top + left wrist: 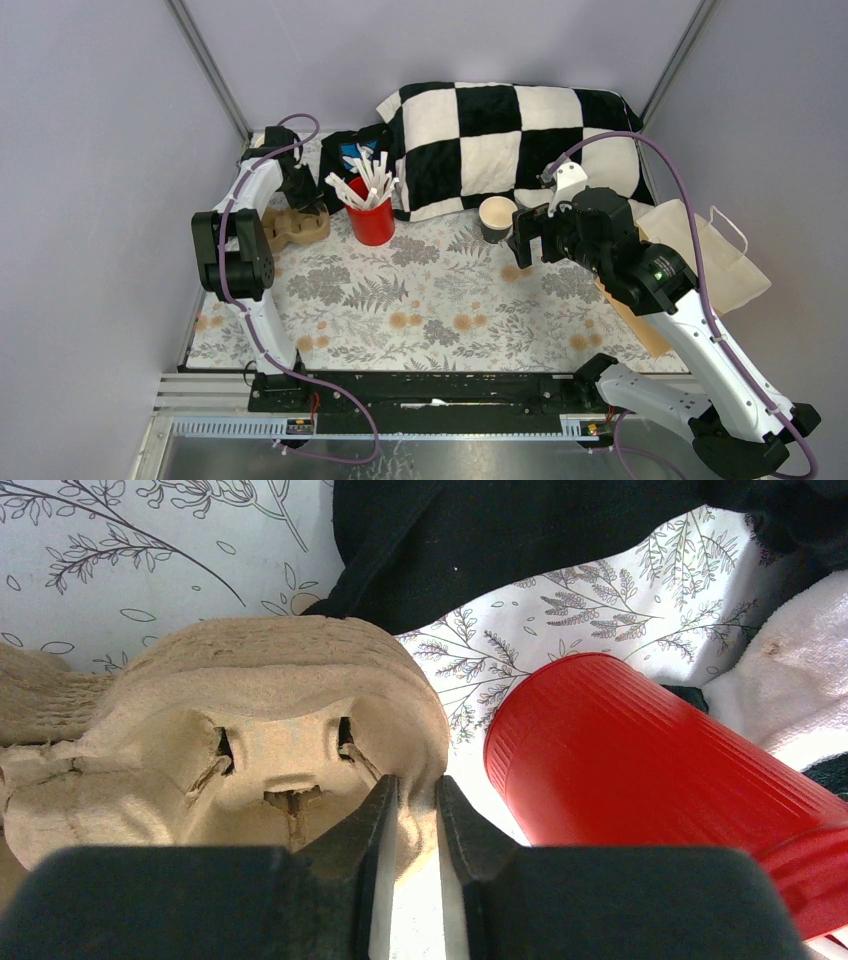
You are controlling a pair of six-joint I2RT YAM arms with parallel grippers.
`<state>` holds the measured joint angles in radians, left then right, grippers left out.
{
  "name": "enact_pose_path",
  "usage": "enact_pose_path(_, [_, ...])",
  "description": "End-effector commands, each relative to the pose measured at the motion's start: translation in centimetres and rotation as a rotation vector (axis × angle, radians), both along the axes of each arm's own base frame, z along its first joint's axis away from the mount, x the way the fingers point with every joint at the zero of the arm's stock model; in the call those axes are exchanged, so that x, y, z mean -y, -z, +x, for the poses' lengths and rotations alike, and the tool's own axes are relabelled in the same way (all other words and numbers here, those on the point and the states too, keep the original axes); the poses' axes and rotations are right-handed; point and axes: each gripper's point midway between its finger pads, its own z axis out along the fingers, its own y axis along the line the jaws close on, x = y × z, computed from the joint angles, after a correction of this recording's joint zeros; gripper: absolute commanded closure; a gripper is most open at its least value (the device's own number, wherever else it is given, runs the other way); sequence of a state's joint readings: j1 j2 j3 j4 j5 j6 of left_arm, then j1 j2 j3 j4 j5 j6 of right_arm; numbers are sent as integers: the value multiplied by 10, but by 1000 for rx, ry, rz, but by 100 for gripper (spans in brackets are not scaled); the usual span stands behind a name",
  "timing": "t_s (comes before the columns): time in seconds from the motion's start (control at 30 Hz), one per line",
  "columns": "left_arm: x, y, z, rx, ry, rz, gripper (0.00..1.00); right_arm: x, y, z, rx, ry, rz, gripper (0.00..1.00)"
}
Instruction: Pack the takeout coffee
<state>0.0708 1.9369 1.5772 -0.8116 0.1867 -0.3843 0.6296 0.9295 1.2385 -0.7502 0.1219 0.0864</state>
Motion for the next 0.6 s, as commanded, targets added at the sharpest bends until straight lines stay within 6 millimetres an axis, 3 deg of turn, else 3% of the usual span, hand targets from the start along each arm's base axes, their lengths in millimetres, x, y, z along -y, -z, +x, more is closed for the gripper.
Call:
enact_pose_path(0.0, [-2,-11,8,36,15,24,83,-5,-17,4,55,-8,30,0])
enact_pose_path(0.3, [-9,-37,1,57,36,76,100,-7,-19,3,52,-12,43,0])
enact_pose_path(0.57, [-23,-57,-13,41,32,157,100,-8,-20,1,50,-17,57,0])
